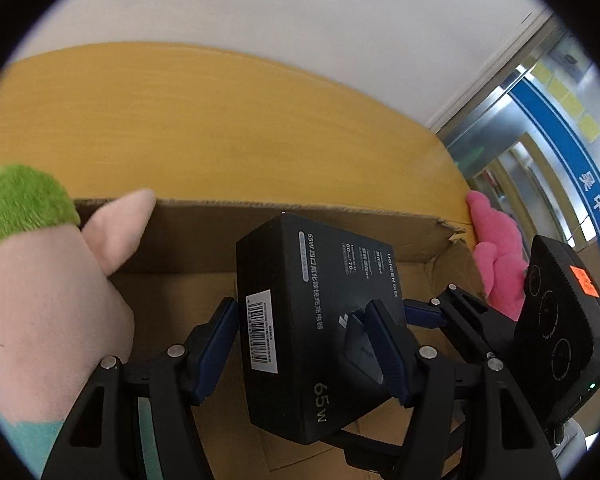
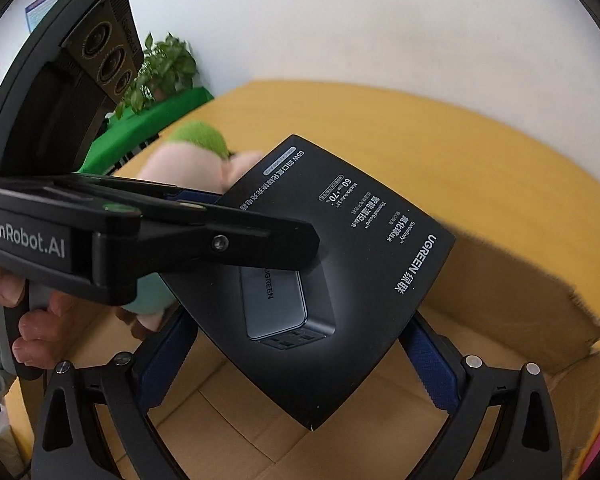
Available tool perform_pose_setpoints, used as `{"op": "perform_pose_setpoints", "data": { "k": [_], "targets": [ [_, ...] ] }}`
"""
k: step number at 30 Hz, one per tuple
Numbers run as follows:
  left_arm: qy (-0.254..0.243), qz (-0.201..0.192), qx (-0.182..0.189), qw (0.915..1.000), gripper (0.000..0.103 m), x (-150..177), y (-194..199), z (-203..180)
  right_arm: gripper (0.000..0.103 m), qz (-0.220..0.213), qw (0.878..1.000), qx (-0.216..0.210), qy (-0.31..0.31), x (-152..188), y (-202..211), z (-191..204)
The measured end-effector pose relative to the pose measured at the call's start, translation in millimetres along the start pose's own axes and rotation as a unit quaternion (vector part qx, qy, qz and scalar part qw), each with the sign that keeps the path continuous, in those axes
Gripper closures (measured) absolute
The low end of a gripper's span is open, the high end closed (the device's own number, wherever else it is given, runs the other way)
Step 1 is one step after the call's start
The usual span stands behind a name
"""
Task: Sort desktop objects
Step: 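Lower the charger box into the box and open both grippers, then withdraw both grippers from the box toward the white power bank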
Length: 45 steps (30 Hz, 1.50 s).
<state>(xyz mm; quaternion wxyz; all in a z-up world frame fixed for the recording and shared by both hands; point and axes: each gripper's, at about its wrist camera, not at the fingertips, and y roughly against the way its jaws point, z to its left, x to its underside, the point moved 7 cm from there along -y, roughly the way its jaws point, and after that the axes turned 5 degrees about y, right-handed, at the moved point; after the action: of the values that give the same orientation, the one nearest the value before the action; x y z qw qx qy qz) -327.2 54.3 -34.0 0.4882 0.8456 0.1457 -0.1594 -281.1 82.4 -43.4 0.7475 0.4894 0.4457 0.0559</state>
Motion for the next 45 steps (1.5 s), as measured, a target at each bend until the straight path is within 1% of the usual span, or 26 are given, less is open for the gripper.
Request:
{"op": "perform_pose_setpoints", "data": {
  "k": [3,5,8,9,10,11,12,13,15,16,18,19,20,21,22,23,24,26,28,29,30,31,33,36,40,45],
  "targets": [
    [-0.001,0.02,-0.032,0.9993,0.039,5,-14,2,0.002,0.039,0.999,0.005,0.004,15,-20,-1],
    [0.01,0.021,-0.03,0.9993,0.039,6,-14,5,0.001,0.055,0.998,0.014,0.0,20,-26,-1],
    [0.019,0.03,-0.034,0.9988,0.037,7,-14,8,0.001,0.055,0.998,0.021,-0.004,21,-21,-1],
    [0.018,0.033,-0.038,0.9986,0.037,8,-8,11,0.001,0.054,0.998,0.024,-0.003,21,-18,0],
    [0.015,0.031,-0.044,0.9984,0.04,9,-3,11,0.001,0.054,0.998,0.029,-0.001,21,-11,1],
    [0.009,0.021,-0.052,0.9984,0.041,10,7,9,0.001,0.054,0.998,0.033,0.0,22,-4,2],
    [0.001,0.005,-0.057,0.9984,0.041,9,19,8,0.001,0.055,0.998,0.037,0.002,24,2,3],
    [-0.008,-0.014,-0.061,0.998,0.041,4,30,-2,0.001,0.057,0.997,0.047,0.008,25,13,6],
    [-0.033,-0.063,-0.066,0.9953,0.041,2,66,-9,0.001,0.051,0.996,0.066,0.013,28,36,11],
    [-0.048,-0.087,-0.067,0.9928,0.039,3,87,-15,0.001,0.045,0.996,0.076,0.012,32,51,15],
    [-0.084,-0.138,-0.073,0.9842,0.038,10,134,-30,0.001,0.025,0.995,0.1,0.002,38,84,22],
    [-0.1,-0.158,-0.079,0.9791,0.035,17,155,-36,0.001,0.01,0.994,0.11,-0.004,45,100,28],
    [-0.114,-0.178,-0.087,0.9735,0.033,25,175,-43,0.001,-0.005,0.993,0.118,-0.01,48,117,34],
    [-0.125,-0.198,-0.094,0.9677,0.028,35,195,-48,0.001,-0.022,0.992,0.126,-0.019,38,130,34],
    [-0.133,-0.217,-0.1,0.9619,0.025,47,214,-53,0.001,-0.044,0.989,0.137,-0.033,38,149,33],
    [-0.138,-0.233,-0.104,0.9571,0.025,54,225,-63,0.0,-0.065,0.986,0.146,-0.049,29,166,30],
    [-0.142,-0.247,-0.105,0.9527,0.025,67,240,-67,0.0,-0.086,0.982,0.154,-0.068,35,185,38],
    [-0.139,-0.275,-0.104,0.9456,0.025,95,267,-70,0.0,-0.116,0.976,0.16,-0.094,35,195,65],
    [-0.132,-0.299,-0.099,0.94,0.024,122,284,-70,0.0,-0.145,0.968,0.173,-0.106,50,221,84],
    [-0.13,-0.304,-0.098,0.9387,0.024,133,287,-74,0.0,-0.151,0.965,0.183,-0.109,57,226,97],
    [-0.127,-0.305,-0.096,0.939,0.024,145,287,-76,0.0,-0.156,0.962,0.194,-0.113,66,233,106],
    [-0.124,-0.303,-0.095,0.94,0.024,154,283,-81,0.0,-0.158,0.96,0.2,-0.115,67,237,115],
    [-0.127,-0.297,-0.091,0.942,0.024,176,280,-86,0.0,-0.158,0.958,0.206,-0.117,80,245,131],
    [-0.137,-0.293,-0.093,0.9415,0.024,200,273,-98,0.0,-0.152,0.958,0.215,-0.112,95,254,151],
    [-0.146,-0.285,-0.095,0.9426,0.024,220,266,-105,0.0,-0.145,0.959,0.223,-0.098,109,259,169],
    [-0.137,-0.278,-0.088,0.9467,0.024,232,266,-106,0.0,-0.147,0.959,0.222,-0.097,117,260,180]
  ]
}}
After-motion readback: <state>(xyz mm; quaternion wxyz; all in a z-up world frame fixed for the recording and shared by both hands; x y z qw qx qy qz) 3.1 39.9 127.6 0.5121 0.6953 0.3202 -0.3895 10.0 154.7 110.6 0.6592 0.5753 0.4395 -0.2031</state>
